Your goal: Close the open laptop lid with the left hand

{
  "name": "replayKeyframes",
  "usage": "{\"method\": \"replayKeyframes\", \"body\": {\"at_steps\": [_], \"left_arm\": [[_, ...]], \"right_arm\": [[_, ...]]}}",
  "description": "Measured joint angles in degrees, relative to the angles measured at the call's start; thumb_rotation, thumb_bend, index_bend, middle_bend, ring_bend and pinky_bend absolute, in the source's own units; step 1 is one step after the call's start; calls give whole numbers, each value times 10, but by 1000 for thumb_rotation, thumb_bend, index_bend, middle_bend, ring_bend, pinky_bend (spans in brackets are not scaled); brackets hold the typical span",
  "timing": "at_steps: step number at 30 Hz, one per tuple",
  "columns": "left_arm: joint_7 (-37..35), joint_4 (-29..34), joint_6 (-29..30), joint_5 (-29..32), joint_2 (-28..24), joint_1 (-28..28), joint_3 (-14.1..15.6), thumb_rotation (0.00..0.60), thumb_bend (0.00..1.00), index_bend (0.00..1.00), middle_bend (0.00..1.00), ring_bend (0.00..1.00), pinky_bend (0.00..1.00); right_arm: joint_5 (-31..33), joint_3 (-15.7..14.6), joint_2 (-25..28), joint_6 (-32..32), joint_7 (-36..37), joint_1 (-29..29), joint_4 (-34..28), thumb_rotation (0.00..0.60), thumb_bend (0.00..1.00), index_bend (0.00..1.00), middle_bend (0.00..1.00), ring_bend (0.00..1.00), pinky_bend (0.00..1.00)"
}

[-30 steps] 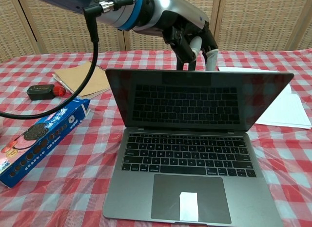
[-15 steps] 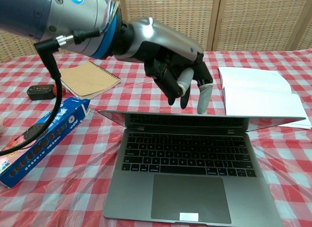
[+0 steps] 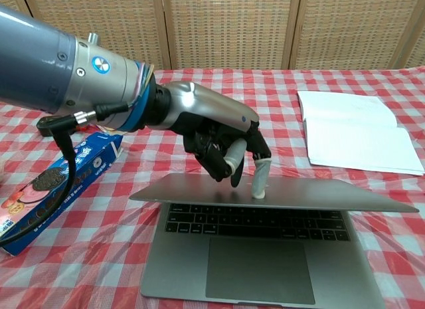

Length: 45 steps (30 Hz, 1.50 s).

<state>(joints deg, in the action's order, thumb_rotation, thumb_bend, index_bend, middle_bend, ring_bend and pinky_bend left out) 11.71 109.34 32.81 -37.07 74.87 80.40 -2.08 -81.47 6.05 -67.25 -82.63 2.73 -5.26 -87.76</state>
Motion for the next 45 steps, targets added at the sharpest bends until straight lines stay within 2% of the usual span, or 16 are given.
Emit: {"method": "replayKeyframes", "body": {"at_steps": [14, 31, 39, 42, 44, 45], "left_arm": [[-9, -31, -18, -28, 48, -7, 18, 600, 1000, 470, 273, 363, 366], [-8, -67, -21, -30, 89, -18, 58, 600, 1000, 461, 273, 363, 364], [-15, -64, -14, -40, 85, -27, 58, 600, 1000, 432, 247, 357, 347], [-20, -53, -4, -51, 71, -35, 53, 600, 935, 332, 147, 247, 254], [-24, -41, 11, -62, 59, -44, 48, 600, 774, 216, 43, 103, 112], [-26, -34, 19, -69, 53, -50, 45, 600, 717, 172, 22, 63, 70]], "right_arm": [[6, 1, -2, 5, -4, -1, 3, 600, 657, 42, 0, 0, 0], [7, 0, -3, 7, -9, -2, 2, 600, 657, 44, 0, 0, 0], [5, 0, -4, 4, -13, -2, 1, 600, 657, 43, 0, 0, 0], [3, 0, -4, 2, -13, -1, 1, 600, 657, 42, 0, 0, 0], [0, 0, -4, -1, -13, -1, 0, 600, 655, 39, 0, 0, 0], [-1, 0, -4, -3, -13, -1, 0, 600, 652, 37, 0, 0, 0]]}}
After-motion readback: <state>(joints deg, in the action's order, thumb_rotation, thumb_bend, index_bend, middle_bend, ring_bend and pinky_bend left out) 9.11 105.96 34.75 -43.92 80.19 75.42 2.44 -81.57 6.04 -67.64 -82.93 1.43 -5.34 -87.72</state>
